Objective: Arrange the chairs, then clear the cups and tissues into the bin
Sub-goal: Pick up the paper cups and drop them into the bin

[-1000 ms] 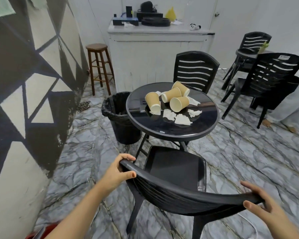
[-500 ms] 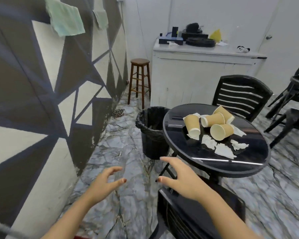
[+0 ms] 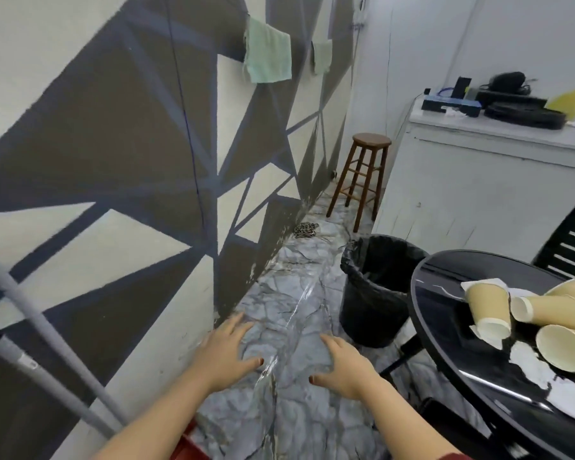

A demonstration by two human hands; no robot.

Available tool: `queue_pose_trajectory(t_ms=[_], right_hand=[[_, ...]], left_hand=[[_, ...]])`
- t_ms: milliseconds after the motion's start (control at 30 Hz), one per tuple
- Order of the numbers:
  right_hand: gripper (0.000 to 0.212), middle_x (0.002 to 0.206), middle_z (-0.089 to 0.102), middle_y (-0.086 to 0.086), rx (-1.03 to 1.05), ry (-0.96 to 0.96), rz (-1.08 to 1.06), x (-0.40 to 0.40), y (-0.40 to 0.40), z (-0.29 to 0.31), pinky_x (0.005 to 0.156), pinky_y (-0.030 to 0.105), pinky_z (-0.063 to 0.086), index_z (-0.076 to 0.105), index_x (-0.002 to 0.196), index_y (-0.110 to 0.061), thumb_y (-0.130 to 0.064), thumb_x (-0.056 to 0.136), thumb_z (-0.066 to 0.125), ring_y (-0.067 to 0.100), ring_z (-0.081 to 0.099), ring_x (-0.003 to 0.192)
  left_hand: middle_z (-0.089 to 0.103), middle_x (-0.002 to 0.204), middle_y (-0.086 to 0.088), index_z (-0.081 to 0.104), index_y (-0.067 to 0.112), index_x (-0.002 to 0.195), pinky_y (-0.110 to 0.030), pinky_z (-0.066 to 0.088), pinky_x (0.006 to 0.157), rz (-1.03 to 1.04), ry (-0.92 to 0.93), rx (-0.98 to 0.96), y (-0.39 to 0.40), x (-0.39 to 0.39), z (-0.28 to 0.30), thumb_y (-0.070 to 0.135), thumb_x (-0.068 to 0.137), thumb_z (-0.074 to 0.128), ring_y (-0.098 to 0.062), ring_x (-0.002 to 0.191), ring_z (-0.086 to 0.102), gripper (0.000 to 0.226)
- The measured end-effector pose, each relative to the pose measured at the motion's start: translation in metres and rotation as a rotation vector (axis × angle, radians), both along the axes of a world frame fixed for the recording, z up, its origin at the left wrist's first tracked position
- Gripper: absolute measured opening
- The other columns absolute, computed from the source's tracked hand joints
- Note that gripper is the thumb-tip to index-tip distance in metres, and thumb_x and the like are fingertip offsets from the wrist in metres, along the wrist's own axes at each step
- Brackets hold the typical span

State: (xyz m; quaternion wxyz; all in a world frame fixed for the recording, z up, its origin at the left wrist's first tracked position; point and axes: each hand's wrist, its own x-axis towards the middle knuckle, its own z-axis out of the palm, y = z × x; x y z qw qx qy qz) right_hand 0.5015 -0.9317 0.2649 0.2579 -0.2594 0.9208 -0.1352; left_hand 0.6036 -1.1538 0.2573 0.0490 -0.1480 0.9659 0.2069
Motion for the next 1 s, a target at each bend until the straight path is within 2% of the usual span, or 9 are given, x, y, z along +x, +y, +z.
queue_pose_trajectory(t_ms=[100,167,233,367,700,1000], right_hand=[[0.088,0.157,0.012,-0.001,0.104,-0.005,0.068,-0.008,-0.011,-0.011,0.114,0.045,0.022,0.007,0.148,-0.023,-0.052,0.081,0.056,0.022,0.016,0.142],[0.088,0.157,0.012,0.000,0.136,-0.015,0.095,-0.016,-0.017,-0.018,0.114,0.046,0.021,0.006,0.148,-0.022,-0.052,0.082,0.055,0.022,0.016,0.142],[0.088,0.157,0.012,0.001,0.159,-0.020,0.113,-0.025,-0.022,-0.023,0.115,0.046,0.020,0.006,0.148,-0.022,-0.052,0.081,0.056,0.022,0.014,0.143],[0.089,0.157,0.010,-0.001,0.190,-0.032,0.133,-0.047,-0.026,-0.033,0.115,0.047,0.018,0.006,0.148,-0.022,-0.054,0.081,0.055,0.022,0.011,0.144],[0.086,0.158,0.010,-0.001,0.226,-0.097,0.109,-0.086,-0.022,-0.049,0.116,0.047,0.017,0.009,0.148,-0.024,-0.054,0.081,0.056,0.022,0.011,0.144],[0.083,0.155,0.017,0.001,0.240,-0.084,-0.076,-0.122,-0.020,-0.052,0.113,0.048,0.018,0.015,0.146,-0.024,-0.052,0.080,0.056,0.023,0.015,0.143]], left_hand=[[0.006,0.158,0.002,0.018,0.031,0.145,-0.041,0.010,0.117,0.016,-0.114,-0.047,-0.004,-0.002,-0.011,0.074,0.069,0.037,-0.018,0.145,0.009,0.091],[0.005,0.159,0.001,0.017,0.029,0.146,-0.043,0.008,0.118,0.014,-0.178,-0.058,-0.005,-0.007,-0.017,0.073,0.063,0.033,-0.018,0.145,0.006,0.095],[0.005,0.159,0.002,0.017,0.029,0.146,-0.045,0.009,0.118,0.011,-0.217,-0.062,-0.007,-0.015,-0.022,0.074,0.066,0.037,-0.018,0.145,0.006,0.094],[0.006,0.159,0.001,0.016,0.027,0.146,-0.046,0.011,0.117,0.009,-0.255,-0.073,-0.008,-0.037,-0.028,0.060,0.082,0.049,-0.018,0.145,0.007,0.079],[0.009,0.158,0.000,0.017,0.027,0.146,-0.044,0.012,0.118,-0.028,-0.341,-0.032,-0.003,-0.086,-0.041,0.060,0.082,0.050,-0.020,0.145,0.008,0.080],[0.012,0.157,0.000,0.020,0.028,0.145,-0.041,0.013,0.117,-0.169,-0.327,-0.028,-0.021,-0.158,-0.047,0.058,0.082,0.052,-0.017,0.144,0.011,0.077]])
